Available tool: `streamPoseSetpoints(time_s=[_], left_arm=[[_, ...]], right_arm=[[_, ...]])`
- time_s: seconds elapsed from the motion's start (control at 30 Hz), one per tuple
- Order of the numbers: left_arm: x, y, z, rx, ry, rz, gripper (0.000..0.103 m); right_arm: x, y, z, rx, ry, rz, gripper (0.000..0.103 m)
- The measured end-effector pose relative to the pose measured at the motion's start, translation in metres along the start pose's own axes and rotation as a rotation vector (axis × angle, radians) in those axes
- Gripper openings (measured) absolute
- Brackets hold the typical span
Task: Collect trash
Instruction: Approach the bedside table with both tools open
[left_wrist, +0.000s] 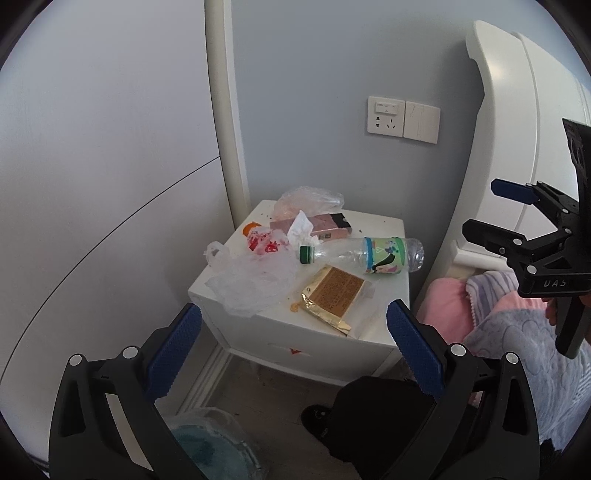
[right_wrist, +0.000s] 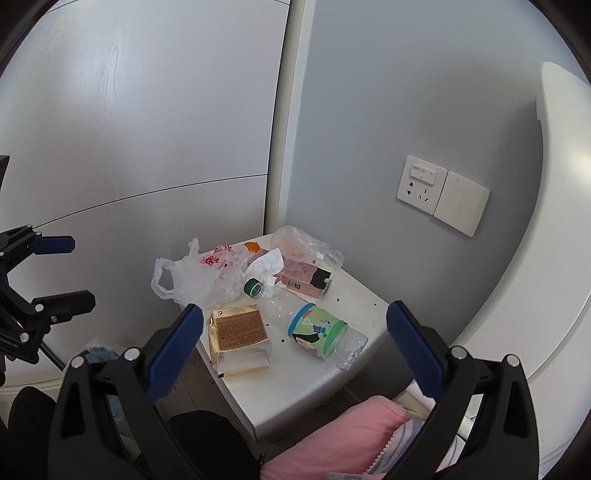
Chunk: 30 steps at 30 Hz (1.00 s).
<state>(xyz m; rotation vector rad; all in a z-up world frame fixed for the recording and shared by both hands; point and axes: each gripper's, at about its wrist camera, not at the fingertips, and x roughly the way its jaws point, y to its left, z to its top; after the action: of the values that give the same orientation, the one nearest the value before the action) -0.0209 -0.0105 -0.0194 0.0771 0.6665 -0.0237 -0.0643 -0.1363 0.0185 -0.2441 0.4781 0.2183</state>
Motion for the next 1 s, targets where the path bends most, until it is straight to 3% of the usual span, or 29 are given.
streamPoseSetpoints(time_s=[0.3,0.63,0.83,1.0], left_arm=[[0.000,-0.002,0.003,0.083,-0.031,0.045,0.097],[0.005,-0.003,0.007,0.073,-0.003,-0.014,0.097],[0.008,-0.005,0.007,0.083,0.000,-0.012,0.097],[0.014,-0.011,0.007,0.133,0.017,-0.029,0.097]], right_arm=[[0.005,0.006,-0.001,-0.049,0.051,0.003,0.097],[-0.002,0.003,0.002,-0.061,0.049,0.039,0.097],[0.001,-0.001,0.000,-0.059,0.065,0.058,0.097],[0.006,-0.006,-0.002,-0.072,0.083,0.062,0.097]])
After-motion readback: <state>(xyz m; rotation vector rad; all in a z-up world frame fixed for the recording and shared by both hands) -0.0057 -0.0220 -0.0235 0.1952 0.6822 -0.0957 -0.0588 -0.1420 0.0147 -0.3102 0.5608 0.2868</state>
